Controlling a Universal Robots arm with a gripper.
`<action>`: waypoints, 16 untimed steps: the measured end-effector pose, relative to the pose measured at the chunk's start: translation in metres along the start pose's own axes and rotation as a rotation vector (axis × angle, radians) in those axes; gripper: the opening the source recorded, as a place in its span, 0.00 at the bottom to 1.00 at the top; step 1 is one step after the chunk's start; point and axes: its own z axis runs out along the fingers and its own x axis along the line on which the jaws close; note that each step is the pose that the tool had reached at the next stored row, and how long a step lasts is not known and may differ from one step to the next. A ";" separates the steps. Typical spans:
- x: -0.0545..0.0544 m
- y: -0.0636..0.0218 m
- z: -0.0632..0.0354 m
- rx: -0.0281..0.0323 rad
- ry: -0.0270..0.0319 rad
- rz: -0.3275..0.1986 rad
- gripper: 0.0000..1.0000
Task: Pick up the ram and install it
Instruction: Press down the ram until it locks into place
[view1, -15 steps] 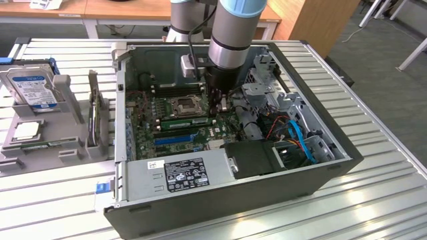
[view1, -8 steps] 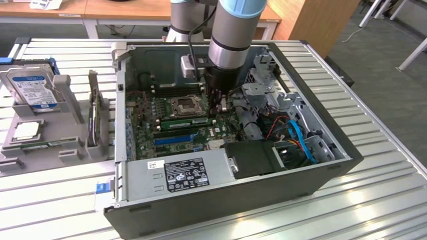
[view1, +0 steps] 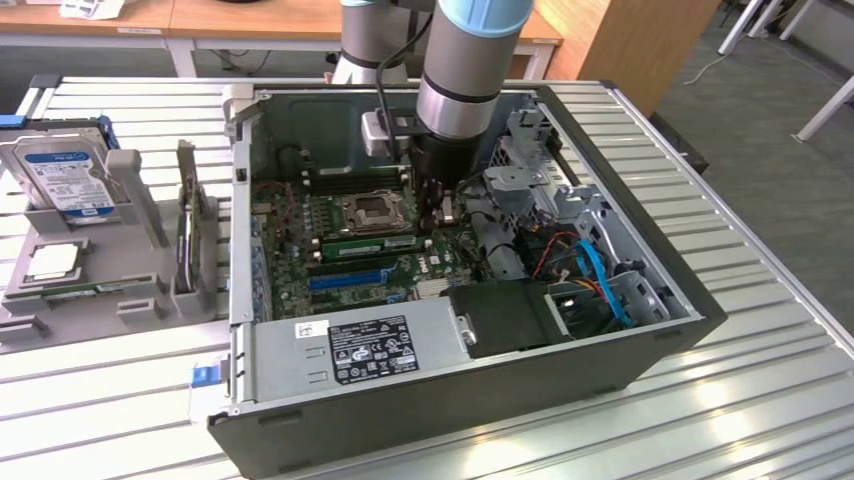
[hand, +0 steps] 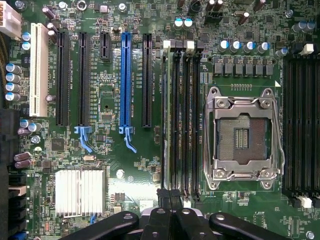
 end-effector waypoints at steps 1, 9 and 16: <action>0.000 0.0000 0.0002 0.0000 0.0000 0.000 0.10; 0.000 0.0000 0.0011 0.0000 0.0000 0.000 0.10; 0.000 0.0000 0.0019 0.0000 0.0001 0.000 0.10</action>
